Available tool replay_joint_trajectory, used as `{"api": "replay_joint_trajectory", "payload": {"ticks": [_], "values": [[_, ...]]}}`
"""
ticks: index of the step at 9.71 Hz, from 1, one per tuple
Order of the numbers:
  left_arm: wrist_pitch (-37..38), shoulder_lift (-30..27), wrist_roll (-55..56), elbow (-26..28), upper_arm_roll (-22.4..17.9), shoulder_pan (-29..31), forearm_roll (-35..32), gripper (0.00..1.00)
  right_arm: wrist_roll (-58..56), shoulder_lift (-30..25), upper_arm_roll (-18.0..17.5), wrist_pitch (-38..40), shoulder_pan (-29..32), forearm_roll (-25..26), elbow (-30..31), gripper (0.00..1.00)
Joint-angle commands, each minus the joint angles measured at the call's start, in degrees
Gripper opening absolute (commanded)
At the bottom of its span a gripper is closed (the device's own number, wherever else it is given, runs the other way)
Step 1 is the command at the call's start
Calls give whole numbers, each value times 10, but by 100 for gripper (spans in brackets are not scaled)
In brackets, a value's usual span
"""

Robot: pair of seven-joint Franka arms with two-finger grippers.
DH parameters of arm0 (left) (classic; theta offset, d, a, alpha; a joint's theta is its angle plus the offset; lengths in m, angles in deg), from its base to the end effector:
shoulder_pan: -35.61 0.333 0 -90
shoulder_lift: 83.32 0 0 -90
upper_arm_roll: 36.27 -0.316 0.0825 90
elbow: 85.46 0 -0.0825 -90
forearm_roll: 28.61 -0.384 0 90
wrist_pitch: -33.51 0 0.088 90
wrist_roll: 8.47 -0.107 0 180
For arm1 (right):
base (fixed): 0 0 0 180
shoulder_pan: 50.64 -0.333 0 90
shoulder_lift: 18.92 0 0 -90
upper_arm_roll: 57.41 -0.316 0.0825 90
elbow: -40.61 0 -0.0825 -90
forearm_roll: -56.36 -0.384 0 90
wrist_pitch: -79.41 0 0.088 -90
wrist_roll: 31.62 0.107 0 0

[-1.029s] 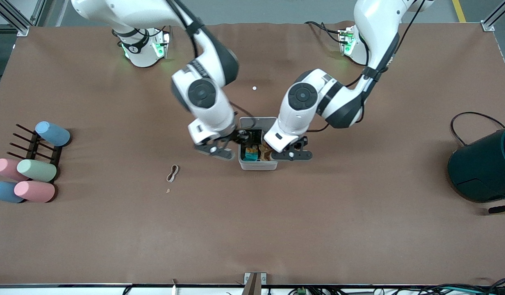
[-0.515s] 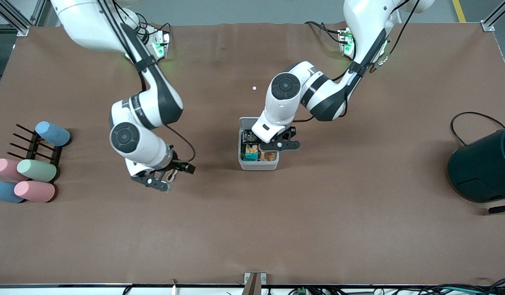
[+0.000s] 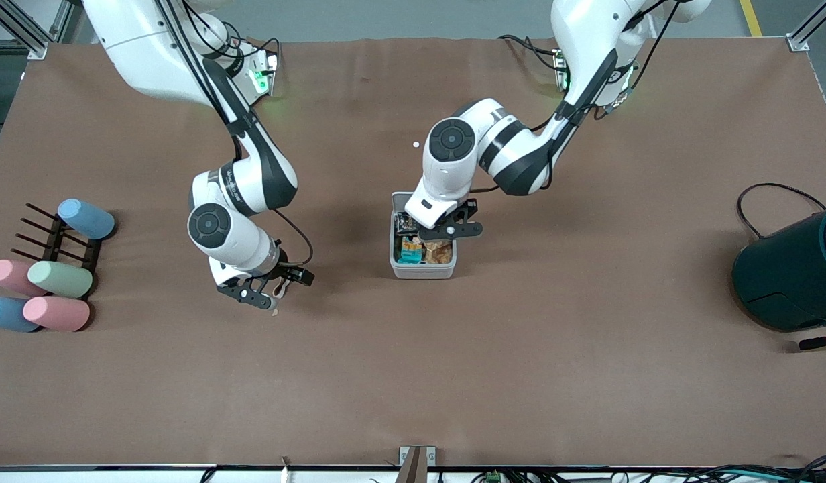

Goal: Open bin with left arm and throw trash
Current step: 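Grasp the white band with the right gripper while the left gripper retracts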

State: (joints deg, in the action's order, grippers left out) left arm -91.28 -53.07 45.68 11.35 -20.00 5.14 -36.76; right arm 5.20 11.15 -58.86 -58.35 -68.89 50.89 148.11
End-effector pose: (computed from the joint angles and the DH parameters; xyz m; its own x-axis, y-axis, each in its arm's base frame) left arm 0.4782 -0.4710 0.3001 0.9961 0.0824 -0.0301 0.0825 -0.9966 0.0032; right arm 0.6008 0.2149 0.2308 0.9308 -0.3626 -0.0459 -0.3649 -0.9290 -0.0618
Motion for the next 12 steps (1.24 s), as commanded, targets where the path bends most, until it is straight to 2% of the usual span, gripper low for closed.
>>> {"api": "replay_joint_trajectory", "payload": {"ticks": [1,3,5,6,7,8,9,10,11,12], "values": [[31,-15,5,-6,-6,8,-13,100,-12,2,-8,-31,15,8,24,94],[79,-28,-21,-36,-7,37,-16,100,-35,19,-8,-59,25,8,24,96],[162,-36,-93,-99,-2,98,-14,100,-54,37,-8,-59,35,8,24,95],[193,-43,-135,-120,1,125,-10,100,-54,39,-8,-60,36,8,23,86],[200,-64,-160,-121,-1,148,-10,100,-54,49,-8,-68,35,8,23,74],[209,-86,-191,-119,-1,177,-9,100,-53,52,-8,-74,37,7,23,44],[248,-116,-263,-120,0,216,-4,100,-54,52,-8,-71,38,7,20,5],[269,-147,-319,-116,-1,246,10,100,-54,52,-8,-70,38,7,18,0],[313,-182,-350,-115,-5,266,23,100,-54,52,-8,-69,38,7,12,0],[335,-218,-373,-111,-27,264,25,100,-53,51,-8,-68,38,7,4,0]]}}
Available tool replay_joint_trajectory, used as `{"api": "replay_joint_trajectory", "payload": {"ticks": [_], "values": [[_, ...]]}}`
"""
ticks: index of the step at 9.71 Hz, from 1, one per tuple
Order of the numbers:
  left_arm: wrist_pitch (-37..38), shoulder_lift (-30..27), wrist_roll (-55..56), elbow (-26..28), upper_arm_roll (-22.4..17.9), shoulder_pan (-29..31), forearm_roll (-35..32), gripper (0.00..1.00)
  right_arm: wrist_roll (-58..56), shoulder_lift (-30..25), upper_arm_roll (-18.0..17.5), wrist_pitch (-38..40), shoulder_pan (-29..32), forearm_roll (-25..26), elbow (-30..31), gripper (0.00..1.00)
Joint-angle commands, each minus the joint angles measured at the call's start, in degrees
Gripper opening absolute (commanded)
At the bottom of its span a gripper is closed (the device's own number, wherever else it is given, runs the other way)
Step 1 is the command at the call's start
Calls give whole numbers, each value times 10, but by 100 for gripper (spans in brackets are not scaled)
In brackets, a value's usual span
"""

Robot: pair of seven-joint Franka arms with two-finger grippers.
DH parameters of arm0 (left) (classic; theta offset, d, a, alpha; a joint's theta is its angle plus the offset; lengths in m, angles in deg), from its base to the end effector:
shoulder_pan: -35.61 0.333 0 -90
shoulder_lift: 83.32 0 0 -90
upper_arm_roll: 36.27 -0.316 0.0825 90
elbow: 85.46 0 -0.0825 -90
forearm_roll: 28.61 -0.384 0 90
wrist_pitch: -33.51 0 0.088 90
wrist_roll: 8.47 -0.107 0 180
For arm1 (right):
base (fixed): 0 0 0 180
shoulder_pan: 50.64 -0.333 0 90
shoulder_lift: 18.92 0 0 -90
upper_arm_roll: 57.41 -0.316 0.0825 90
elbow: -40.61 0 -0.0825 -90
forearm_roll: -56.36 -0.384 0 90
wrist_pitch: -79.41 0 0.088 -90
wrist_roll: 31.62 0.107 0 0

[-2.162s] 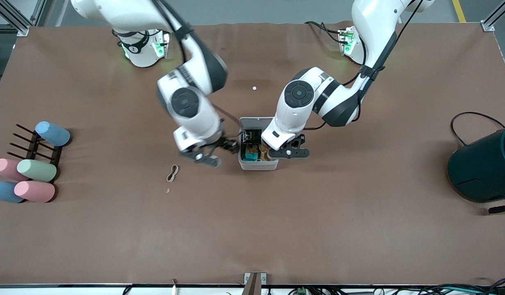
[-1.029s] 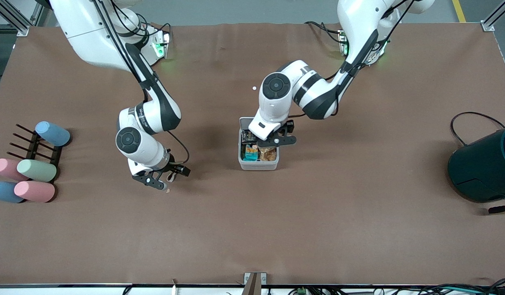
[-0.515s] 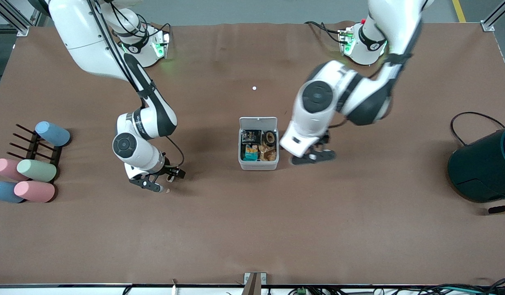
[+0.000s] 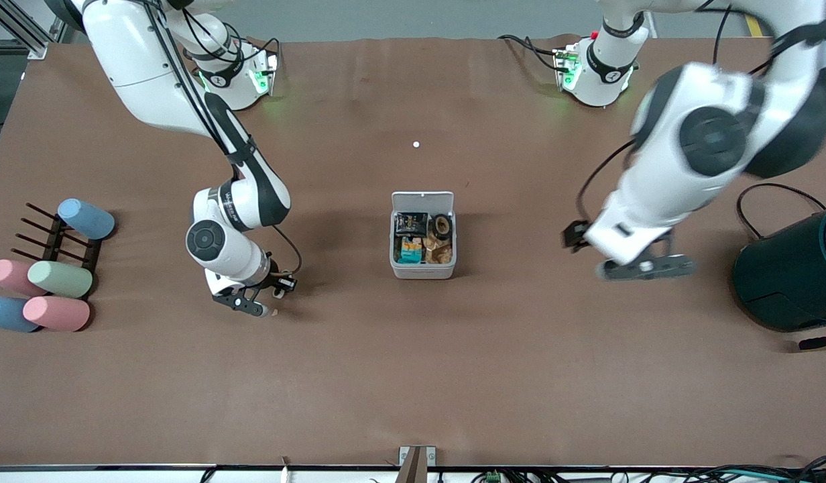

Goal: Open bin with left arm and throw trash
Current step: 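Carry the white rubber band into the bin and open the right gripper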

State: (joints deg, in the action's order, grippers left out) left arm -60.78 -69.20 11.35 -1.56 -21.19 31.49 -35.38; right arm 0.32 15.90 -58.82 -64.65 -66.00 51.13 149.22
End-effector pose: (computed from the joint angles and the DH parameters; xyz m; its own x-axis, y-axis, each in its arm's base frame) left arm 0.6028 -0.1784 0.5396 0.9994 0.0057 -0.0352 0.0032 -0.9976 -0.0697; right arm 0.6059 0.1811 0.1801 0.9417 -0.3352 -0.0293 -0.3364 -0.9397 -0.0622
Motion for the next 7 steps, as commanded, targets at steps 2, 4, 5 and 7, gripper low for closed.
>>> {"api": "replay_joint_trajectory", "payload": {"ticks": [2,4,5,7], "values": [[32,-123,-113,58,-100,-24,14,100,2,-3,-14,-2,3,-3,-34,0],[33,-158,-174,84,-118,-6,16,100,89,-19,-27,10,-32,-4,-68,0],[27,-153,-186,78,-127,-9,18,100,154,-19,-28,48,-68,-4,-107,0],[25,-152,-192,62,-138,-5,18,100,271,-19,-28,129,-133,-5,-197,0]]}}
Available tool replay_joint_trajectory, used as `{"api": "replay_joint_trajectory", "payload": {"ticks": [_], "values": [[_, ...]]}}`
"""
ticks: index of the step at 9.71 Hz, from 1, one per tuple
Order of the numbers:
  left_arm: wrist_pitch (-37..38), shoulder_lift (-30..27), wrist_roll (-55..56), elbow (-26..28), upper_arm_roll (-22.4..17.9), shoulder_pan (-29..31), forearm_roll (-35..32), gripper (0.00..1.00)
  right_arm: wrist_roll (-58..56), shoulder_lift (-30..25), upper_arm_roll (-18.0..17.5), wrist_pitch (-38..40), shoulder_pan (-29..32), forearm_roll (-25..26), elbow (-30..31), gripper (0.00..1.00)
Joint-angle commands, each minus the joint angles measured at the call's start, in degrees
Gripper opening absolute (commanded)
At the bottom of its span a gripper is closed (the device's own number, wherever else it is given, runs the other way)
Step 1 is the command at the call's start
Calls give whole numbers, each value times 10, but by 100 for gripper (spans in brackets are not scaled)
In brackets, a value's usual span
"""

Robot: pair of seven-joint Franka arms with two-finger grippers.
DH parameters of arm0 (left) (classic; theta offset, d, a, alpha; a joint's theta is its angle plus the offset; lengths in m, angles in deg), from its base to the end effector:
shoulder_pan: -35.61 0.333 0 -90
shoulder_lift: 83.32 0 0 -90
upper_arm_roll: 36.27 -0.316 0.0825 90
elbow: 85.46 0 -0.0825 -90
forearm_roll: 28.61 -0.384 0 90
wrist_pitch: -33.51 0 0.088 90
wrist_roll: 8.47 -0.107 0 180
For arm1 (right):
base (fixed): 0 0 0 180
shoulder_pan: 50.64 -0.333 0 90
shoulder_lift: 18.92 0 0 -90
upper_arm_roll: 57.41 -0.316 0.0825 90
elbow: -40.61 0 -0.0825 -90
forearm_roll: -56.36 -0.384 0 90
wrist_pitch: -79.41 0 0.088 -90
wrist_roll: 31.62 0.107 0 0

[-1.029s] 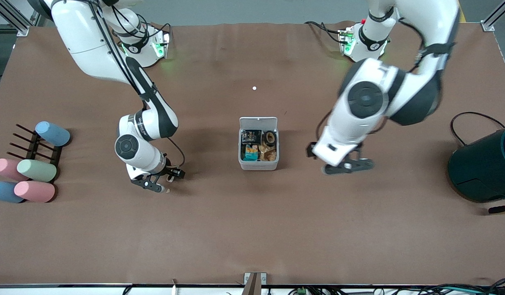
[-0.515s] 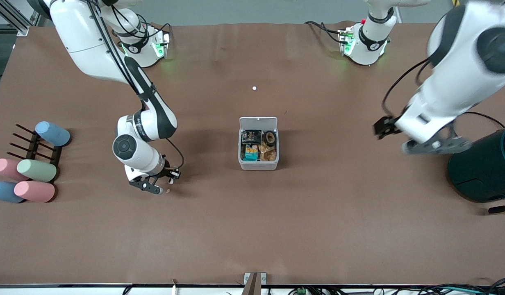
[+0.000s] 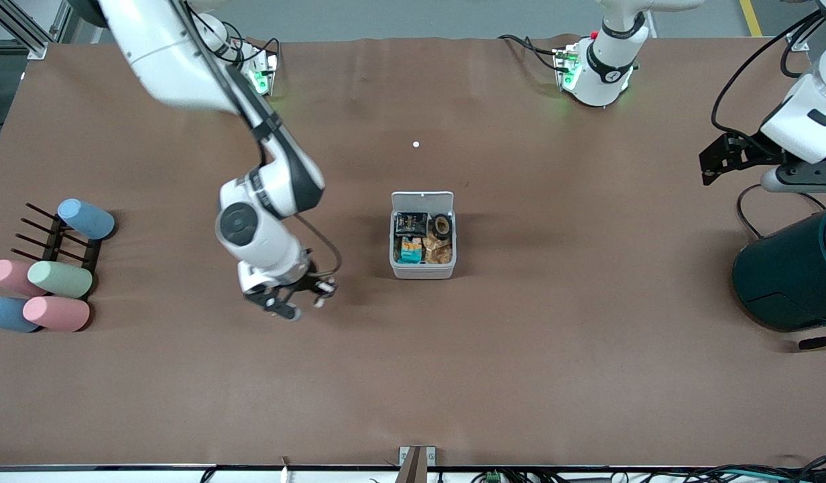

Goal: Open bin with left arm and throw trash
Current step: 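Carry the white rubber band into the bin and open the right gripper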

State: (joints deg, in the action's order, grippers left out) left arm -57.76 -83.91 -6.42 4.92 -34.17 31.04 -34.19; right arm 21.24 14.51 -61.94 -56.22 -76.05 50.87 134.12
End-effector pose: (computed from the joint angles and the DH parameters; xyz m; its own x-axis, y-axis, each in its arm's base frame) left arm 0.5511 -0.0543 0.6295 0.9961 -0.0828 0.0292 -0.0797 -0.9921 -0.0966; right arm 0.6121 0.3452 0.2951 0.8874 -0.4610 -0.0069 -0.4539 -0.8707 -0.1893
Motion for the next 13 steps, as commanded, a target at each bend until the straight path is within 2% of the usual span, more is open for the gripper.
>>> {"api": "replay_joint_trajectory", "payload": {"ticks": [1,5,7,8,11,12,13], "values": [[3,-7,-15,-8,-8,0,6,100,100,-5,3,63,-60,-2,-68,0],[10,-5,-5,-15,-10,2,40,100,152,-7,4,100,-147,-2,-75,0],[7,14,-9,-20,-12,7,39,100,147,-7,4,112,-157,-1,-68,0],[7,18,-13,-39,-12,7,36,100,147,-7,4,147,-162,-1,-71,0],[7,27,-5,-46,-11,4,38,100,145,-7,4,155,-162,0,-71,3],[7,27,-5,-46,-11,3,38,100,146,-6,4,155,-162,0,-71,16],[7,27,-6,-46,-11,5,38,100,147,-7,4,155,-162,0,-73,46]]}}
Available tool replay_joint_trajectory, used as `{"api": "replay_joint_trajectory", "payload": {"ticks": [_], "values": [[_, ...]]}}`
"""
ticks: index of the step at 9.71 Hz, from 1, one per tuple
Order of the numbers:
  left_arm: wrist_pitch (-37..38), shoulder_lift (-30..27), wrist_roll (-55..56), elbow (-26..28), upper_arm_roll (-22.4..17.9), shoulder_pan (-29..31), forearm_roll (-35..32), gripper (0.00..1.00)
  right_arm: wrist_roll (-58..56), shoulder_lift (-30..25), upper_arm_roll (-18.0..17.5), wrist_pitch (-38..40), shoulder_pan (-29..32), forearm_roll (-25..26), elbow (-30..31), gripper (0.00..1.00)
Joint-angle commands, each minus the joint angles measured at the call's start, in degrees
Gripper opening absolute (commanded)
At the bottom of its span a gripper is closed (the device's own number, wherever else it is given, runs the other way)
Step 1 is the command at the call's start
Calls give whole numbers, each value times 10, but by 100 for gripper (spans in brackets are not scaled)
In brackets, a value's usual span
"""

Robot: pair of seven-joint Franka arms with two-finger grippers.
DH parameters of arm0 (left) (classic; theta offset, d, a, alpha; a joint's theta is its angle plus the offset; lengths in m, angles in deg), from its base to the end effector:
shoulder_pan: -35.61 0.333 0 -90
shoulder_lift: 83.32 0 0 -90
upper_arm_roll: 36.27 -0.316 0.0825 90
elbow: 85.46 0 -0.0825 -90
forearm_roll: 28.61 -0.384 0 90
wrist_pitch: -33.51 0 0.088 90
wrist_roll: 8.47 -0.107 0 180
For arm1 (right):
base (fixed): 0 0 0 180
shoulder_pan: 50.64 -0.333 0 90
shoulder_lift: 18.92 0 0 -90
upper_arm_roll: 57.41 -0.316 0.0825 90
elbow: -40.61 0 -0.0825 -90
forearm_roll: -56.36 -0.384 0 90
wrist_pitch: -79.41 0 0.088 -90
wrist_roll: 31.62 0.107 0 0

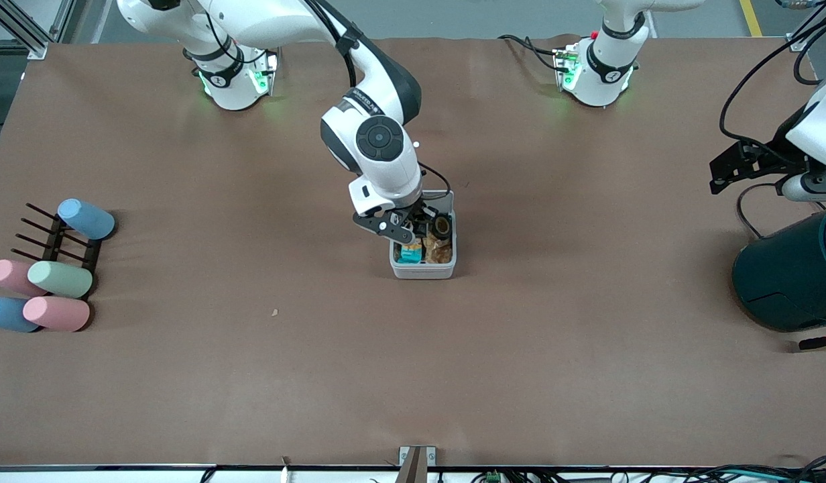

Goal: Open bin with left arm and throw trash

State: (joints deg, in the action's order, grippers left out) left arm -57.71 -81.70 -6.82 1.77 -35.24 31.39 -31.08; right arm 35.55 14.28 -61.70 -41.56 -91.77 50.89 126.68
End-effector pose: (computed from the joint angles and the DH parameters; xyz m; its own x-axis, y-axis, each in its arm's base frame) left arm 0.5641 -0.0471 0.6336 0.9971 -0.0636 0.0425 -0.0619 -0.9972 -0.0414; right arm 0.5004 0.5018 0.3334 0.9013 -0.4205 -0.1038 -0.4286 -0.9006 -0.0728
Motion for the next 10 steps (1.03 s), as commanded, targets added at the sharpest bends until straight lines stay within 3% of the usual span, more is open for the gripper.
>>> {"api": "replay_joint_trajectory", "payload": {"ticks": [1,6,10], "values": [[6,5,-3,-14,-1,2,7,100,5,-6,2,9,-4,-1,0,60],[6,5,-1,-14,-1,3,8,100,1,-51,5,27,6,-1,-2,71],[6,5,-3,-14,-1,3,6,100,-37,-165,6,149,110,5,-10,74]]}}
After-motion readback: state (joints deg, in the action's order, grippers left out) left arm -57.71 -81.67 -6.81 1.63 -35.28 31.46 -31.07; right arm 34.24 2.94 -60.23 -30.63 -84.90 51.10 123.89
